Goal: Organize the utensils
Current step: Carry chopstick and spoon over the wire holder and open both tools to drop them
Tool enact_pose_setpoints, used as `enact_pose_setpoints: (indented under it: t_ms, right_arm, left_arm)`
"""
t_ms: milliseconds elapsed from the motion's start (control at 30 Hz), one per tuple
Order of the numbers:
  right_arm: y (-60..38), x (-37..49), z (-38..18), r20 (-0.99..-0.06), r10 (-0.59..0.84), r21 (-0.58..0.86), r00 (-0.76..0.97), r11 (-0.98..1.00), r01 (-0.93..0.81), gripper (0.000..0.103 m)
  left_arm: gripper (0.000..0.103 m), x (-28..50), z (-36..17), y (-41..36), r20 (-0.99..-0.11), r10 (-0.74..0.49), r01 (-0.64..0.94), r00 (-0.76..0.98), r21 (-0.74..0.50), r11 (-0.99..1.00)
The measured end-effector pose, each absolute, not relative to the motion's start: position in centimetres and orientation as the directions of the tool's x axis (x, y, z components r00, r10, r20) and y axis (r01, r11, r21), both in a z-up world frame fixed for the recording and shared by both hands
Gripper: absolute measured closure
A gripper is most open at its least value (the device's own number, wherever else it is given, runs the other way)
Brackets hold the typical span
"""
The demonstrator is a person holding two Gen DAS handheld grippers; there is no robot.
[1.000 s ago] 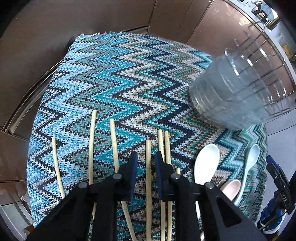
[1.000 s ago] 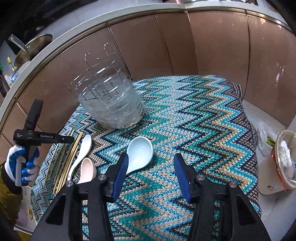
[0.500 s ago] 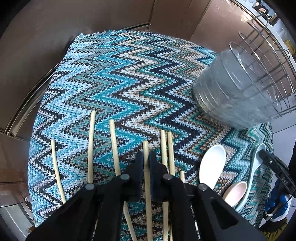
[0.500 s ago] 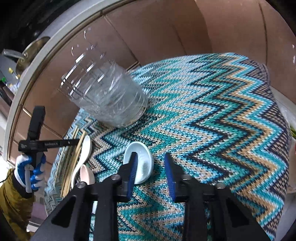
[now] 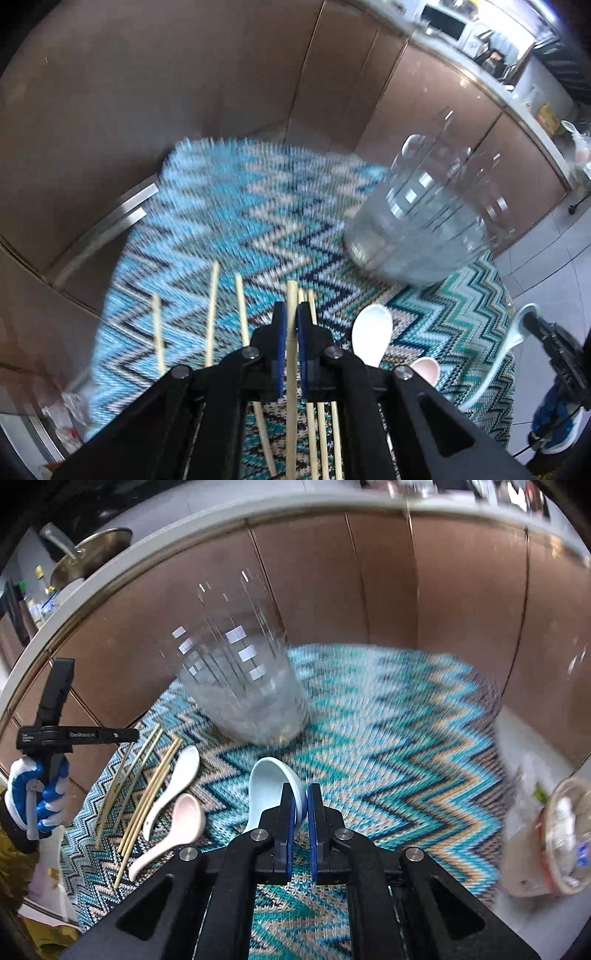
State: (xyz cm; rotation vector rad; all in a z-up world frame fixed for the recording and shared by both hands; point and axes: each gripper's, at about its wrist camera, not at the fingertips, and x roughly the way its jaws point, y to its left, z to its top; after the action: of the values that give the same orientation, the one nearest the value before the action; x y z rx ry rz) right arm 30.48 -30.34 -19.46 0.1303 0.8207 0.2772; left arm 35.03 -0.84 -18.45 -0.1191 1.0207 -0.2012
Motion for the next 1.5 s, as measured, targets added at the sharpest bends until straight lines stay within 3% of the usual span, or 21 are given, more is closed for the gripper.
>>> enact_pose_setpoints:
  t_ms: [267, 367, 600, 800, 1067, 1267, 1367, 1433, 1500]
  right_arm:
    - [-29.2, 28.2, -12.3, -0.590, 0.231, 0.134, 0.774, 0.973, -0.189, 0.097]
    - [-28.2, 28.6, -10.0, -0.542, 0.200, 0.096, 0.816, 0.980, -0.176, 0.097]
    - [-25.9, 30.8, -5.0, -0.386, 0.063, -0.030, 0.921, 0.996, -0.081, 0.097]
    - [-23.6, 34.0, -5.3, -0.298, -0.074, -0.166, 0.952, 0.986, 0.025, 0.097]
    - [-22.9, 37.6, -10.9, -0.313, -0.144, -0.221, 0.939, 0.972, 0.076, 0.097]
    - [-22.3, 38.2, -14.3, -0.344, -0.092, -0.194, 0.935, 0.981, 0.025, 0.095]
    - [-22.2, 37.6, -14.9, -0.358, -0.064, -0.169, 0.931, 0.986, 0.002, 0.086]
    - [-22.2, 37.3, -14.9, -0.359, -0.052, -0.159, 0.932, 0.987, -0.006, 0.072]
    - [-22.1, 37.0, -14.7, -0.358, -0.043, -0.149, 0.933, 0.989, -0.012, 0.070]
  left_arm:
    - [0.098, 34.3, -12.0, 0.1, -0.709, -0.290, 0.135, 0.643, -0.268, 0.954]
    - [0.098, 34.8, -8.7, -0.3, -0.625, -0.325, 0.154, 0.710, -0.312, 0.938]
    - [0.098, 37.5, -1.6, -2.7, -0.334, -0.378, 0.207, 0.864, -0.448, 0.870]
    - [0.098, 39.9, -1.7, -6.2, -0.194, -0.304, 0.191, 0.933, -0.449, 0.873]
    - [0.098, 41.9, -8.2, -9.6, -0.161, -0.173, 0.111, 0.972, -0.339, 0.934]
    - [0.096, 41.8, -11.5, -10.6, -0.173, -0.135, 0.083, 0.976, -0.278, 0.957]
    - [0.084, 41.2, -11.9, -10.4, -0.181, -0.145, 0.092, 0.973, -0.274, 0.957]
    - [0.066, 40.8, -11.7, -10.3, -0.184, -0.150, 0.096, 0.971, -0.271, 0.958]
    - [0.064, 39.9, -11.3, -9.8, -0.186, -0.151, 0.098, 0.971, -0.270, 0.958]
